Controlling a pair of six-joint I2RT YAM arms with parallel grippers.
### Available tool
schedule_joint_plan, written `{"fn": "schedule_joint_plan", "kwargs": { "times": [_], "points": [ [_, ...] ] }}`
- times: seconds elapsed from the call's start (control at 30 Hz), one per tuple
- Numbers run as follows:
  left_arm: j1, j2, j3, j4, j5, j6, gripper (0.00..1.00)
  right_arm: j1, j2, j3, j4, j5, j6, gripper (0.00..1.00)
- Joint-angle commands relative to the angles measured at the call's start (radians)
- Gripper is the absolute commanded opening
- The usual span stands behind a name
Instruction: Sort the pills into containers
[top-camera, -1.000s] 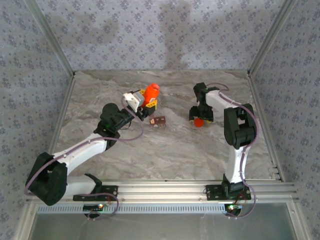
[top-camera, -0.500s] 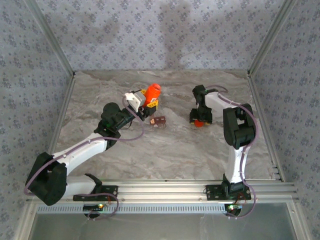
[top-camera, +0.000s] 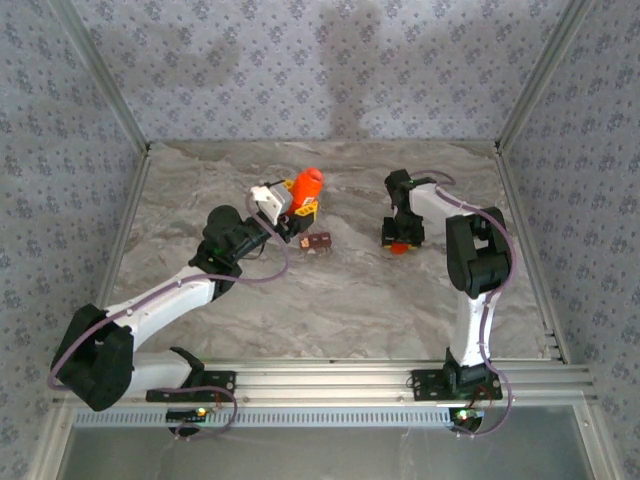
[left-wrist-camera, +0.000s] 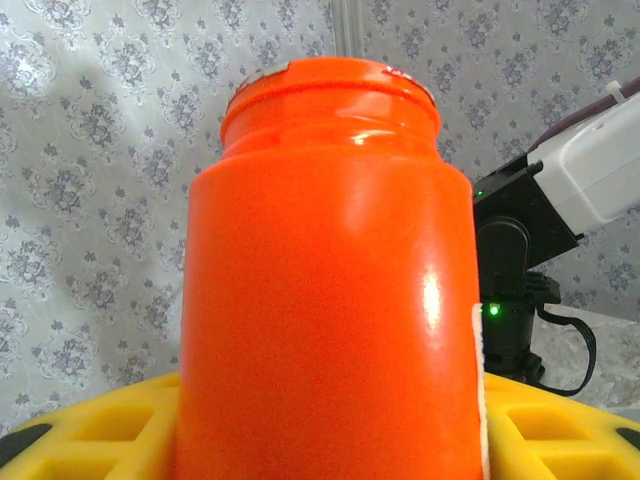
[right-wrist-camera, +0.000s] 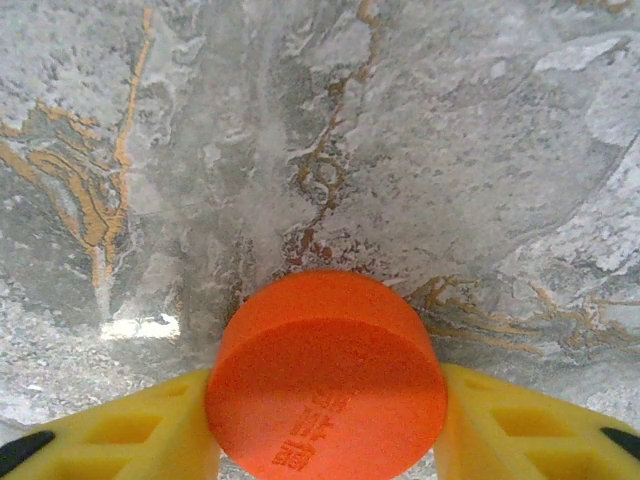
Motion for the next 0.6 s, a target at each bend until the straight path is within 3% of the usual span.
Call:
{"fn": "schedule_joint_plan", "kwargs": {
  "times": [0.0, 0.3, 0.57],
  "points": [
    [-0.006, -0.004, 0.025, 0.035, -0.001, 0.003, 0.0, 0.003, 0.008, 0.004, -0.003, -0.021, -0.012, 0.49],
    [-0.004, 0.0, -0.017, 0.083, 0.005, -0.006, 0.0, -0.002, -0.178, 0.051, -0.001, -0.12, -0.005, 0.46],
    [-0.006, 0.033, -0.075, 0.176, 0.003, 0.009, 0.0, 0.01, -0.277, 0.249, -0.076, -0.25, 0.016, 0.46]
  ]
}}
